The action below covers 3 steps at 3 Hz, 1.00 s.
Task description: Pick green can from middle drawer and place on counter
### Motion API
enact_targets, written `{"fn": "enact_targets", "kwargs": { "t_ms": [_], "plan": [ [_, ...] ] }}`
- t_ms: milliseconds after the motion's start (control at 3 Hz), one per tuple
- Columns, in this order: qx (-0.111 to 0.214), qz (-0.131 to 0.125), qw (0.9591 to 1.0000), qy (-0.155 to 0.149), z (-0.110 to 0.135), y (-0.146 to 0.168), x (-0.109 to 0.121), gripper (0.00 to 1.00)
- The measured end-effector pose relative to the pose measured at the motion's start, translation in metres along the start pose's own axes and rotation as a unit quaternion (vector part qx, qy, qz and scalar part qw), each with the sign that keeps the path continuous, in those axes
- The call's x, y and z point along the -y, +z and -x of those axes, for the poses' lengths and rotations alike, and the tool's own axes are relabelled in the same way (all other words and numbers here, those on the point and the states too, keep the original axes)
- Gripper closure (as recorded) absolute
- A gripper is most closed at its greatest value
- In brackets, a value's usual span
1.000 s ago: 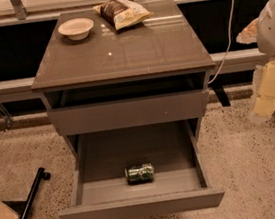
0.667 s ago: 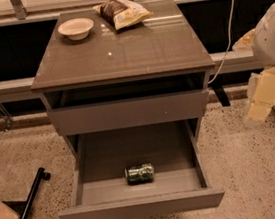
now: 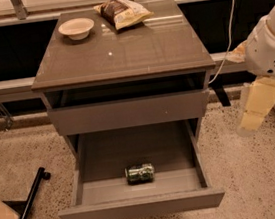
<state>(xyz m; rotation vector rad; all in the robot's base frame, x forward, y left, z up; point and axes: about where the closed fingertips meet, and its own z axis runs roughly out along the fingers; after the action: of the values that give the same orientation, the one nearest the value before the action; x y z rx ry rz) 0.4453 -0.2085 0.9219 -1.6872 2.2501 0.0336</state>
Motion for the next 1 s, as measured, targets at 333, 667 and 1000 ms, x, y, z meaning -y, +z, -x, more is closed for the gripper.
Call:
{"fn": "enact_targets", "kwargs": {
  "t_ms": [333,667,1000],
  "plan": [
    [0.019,0.037,0.9990,-0.018,0.014,0.053,-0.012,0.00],
    [0.047,0.066,0.9961,-0.035,0.026,0.116,-0.015,0.00],
    [0.079,0.084,0.9924,-0.044,0.035,0.174,-0.014,0.00]
  ]
}}
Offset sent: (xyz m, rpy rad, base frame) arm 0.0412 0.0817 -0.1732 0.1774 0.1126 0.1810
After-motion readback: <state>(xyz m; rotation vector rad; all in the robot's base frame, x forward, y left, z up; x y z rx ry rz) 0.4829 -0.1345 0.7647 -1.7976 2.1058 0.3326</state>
